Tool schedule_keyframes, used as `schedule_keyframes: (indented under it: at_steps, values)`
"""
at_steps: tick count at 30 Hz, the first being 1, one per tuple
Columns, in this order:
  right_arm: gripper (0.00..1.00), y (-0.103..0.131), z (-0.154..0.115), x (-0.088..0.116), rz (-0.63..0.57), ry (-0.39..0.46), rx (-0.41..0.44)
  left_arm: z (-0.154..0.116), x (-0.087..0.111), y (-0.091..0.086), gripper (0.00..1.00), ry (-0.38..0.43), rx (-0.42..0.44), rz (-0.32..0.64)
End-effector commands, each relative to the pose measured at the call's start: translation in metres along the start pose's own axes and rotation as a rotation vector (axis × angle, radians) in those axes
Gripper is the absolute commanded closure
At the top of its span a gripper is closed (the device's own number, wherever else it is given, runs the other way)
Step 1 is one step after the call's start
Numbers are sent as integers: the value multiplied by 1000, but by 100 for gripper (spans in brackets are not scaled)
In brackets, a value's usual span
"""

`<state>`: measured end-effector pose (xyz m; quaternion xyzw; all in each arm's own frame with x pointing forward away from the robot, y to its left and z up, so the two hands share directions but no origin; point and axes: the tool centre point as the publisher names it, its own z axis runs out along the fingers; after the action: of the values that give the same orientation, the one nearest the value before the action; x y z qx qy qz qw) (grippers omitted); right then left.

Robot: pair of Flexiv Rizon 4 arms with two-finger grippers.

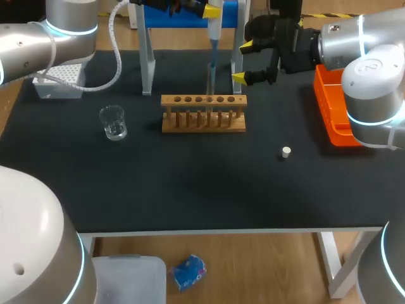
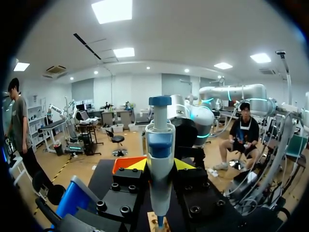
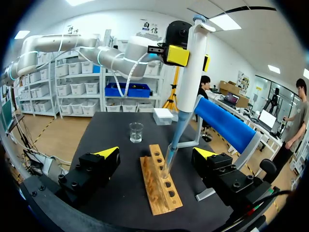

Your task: Invert the test tube, pick up the pipette, mount the tip to pipette, aspirate from beaker and dispense into the tube, eject the tip, return the pipette, and cap with the stopper.

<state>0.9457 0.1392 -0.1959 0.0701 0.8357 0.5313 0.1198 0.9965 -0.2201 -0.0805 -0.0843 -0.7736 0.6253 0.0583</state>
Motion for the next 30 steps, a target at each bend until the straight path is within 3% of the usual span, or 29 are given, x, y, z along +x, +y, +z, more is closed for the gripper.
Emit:
schedule_keyframes:
  at_steps: [1,30]
  values:
    - [0,0,0,0,0,1,-1,0,-1,-1,100,0,-5,1]
    - [0,0,0,0,0,1,-1,-1,-2,3,100,-8,-18,7]
